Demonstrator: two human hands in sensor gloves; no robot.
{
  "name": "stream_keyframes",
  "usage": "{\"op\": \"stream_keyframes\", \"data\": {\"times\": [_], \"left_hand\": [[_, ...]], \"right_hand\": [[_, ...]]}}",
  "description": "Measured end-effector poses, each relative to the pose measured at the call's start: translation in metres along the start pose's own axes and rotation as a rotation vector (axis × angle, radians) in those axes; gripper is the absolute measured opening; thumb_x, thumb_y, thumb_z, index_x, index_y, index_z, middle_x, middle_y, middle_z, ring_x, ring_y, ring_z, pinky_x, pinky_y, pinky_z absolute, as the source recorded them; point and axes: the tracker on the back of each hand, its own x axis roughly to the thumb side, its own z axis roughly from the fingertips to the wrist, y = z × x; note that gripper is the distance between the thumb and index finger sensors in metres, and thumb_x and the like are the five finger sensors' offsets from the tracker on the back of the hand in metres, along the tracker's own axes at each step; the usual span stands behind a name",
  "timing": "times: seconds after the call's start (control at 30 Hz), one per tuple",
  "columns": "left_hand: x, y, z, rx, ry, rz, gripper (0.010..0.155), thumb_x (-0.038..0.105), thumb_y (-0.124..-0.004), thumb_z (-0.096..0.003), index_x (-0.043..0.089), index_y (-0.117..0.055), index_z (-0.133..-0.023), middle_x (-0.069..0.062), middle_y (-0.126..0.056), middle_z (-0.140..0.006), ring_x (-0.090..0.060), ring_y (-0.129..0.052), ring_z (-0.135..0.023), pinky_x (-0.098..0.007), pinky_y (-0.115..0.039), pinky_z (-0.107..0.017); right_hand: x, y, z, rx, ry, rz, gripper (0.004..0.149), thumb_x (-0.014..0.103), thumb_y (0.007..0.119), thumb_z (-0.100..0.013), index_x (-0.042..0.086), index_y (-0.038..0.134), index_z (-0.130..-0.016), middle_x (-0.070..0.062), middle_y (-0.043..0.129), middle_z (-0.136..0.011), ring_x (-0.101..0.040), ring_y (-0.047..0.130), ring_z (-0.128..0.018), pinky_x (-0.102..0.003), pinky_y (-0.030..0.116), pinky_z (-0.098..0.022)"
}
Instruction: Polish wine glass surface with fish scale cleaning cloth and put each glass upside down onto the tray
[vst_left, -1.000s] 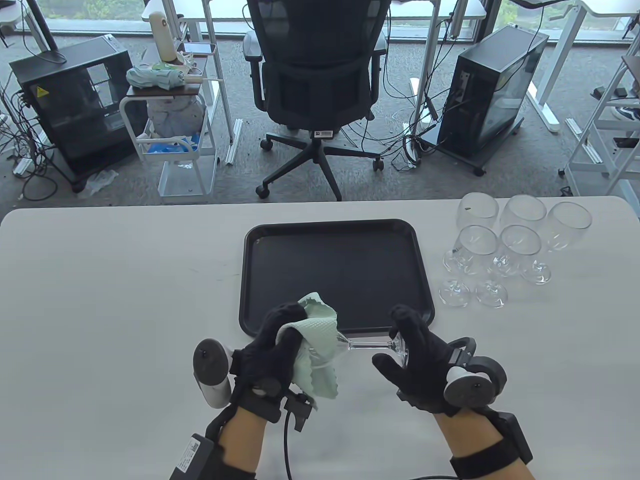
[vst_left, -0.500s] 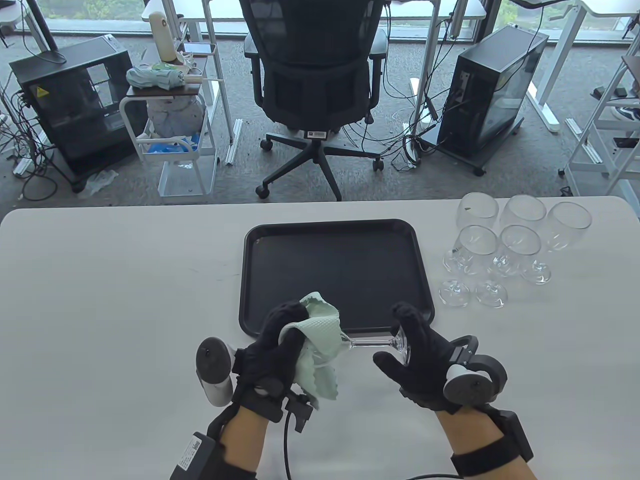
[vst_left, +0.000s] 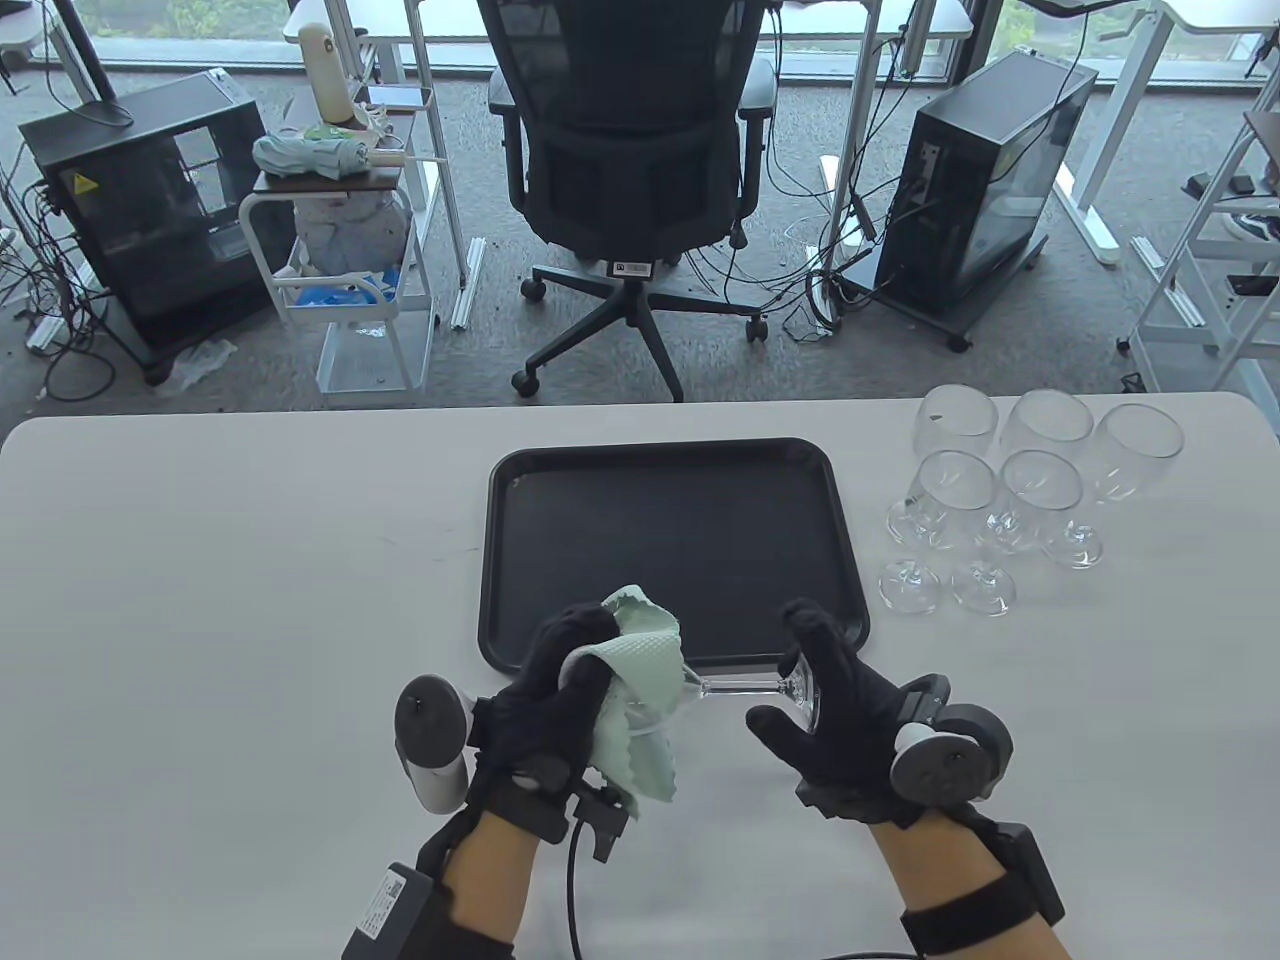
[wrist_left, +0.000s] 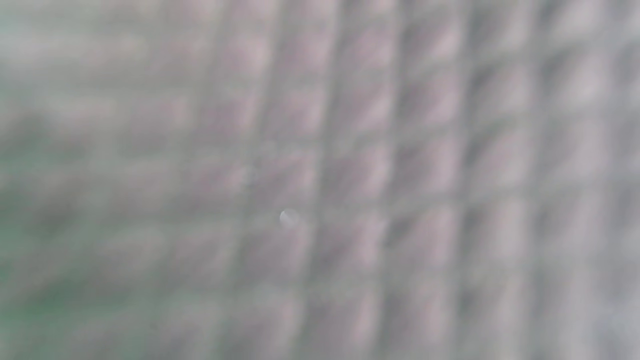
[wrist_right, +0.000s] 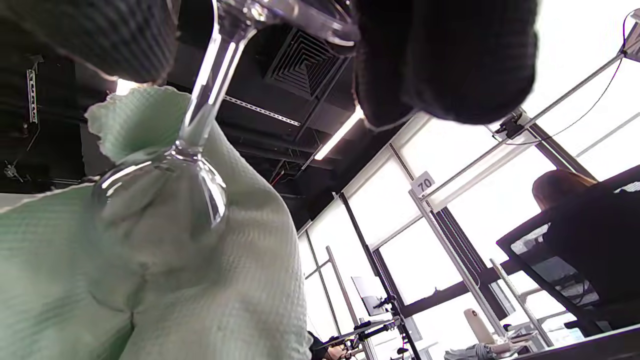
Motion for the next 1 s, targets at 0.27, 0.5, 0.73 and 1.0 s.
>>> {"op": "stream_keyframes", "data": {"times": [0.27, 0.5, 0.73, 1.0], "left_hand": [[-0.003, 0.001, -0.001, 0.006, -0.048, -0.029, 0.059, 0.071, -0.070, -0.0523, 0.040, -0.063, -0.102, -0.002, -0.054, -0.114, -0.035, -0.067, -0.098, -0.054, -0.086, -0.049], [0.000, 0.003, -0.002, -0.023, 0.010, 0.063, 0.058, 0.069, -0.070, -0.0543, 0.038, -0.063, -0.103, -0.003, -0.056, -0.114, -0.037, -0.068, -0.097, -0.055, -0.086, -0.048], [0.012, -0.001, 0.000, 0.011, -0.118, -0.081, 0.060, 0.070, -0.072, -0.0517, 0.039, -0.063, -0.102, -0.002, -0.054, -0.115, -0.035, -0.066, -0.099, -0.055, -0.085, -0.050], [0.005, 0.004, -0.001, -0.012, -0.022, 0.009, 0.058, 0.069, -0.071, -0.0534, 0.038, -0.065, -0.102, -0.003, -0.058, -0.113, -0.037, -0.070, -0.096, -0.055, -0.087, -0.048]], "right_hand": [[-0.014, 0.006, -0.003, 0.119, 0.421, -0.371, 0.072, 0.068, 0.071, -0.051, 0.031, 0.044, -0.107, -0.021, 0.067, -0.092, -0.032, 0.090, -0.045, -0.035, 0.088, -0.022], [0.008, -0.004, -0.005, -0.018, -0.071, 0.095, 0.088, 0.061, 0.079, -0.048, 0.029, 0.020, -0.105, -0.018, 0.045, -0.108, -0.035, 0.090, -0.062, -0.040, 0.092, -0.037], [-0.011, 0.008, 0.000, 0.042, 0.421, -0.366, 0.069, 0.065, 0.068, -0.052, 0.031, 0.042, -0.106, -0.019, 0.068, -0.091, -0.028, 0.091, -0.043, -0.031, 0.088, -0.020], [0.007, -0.002, -0.004, 0.012, -0.054, 0.082, 0.089, 0.061, 0.077, -0.049, 0.027, 0.016, -0.105, -0.017, 0.043, -0.108, -0.035, 0.088, -0.067, -0.042, 0.090, -0.043]]}}
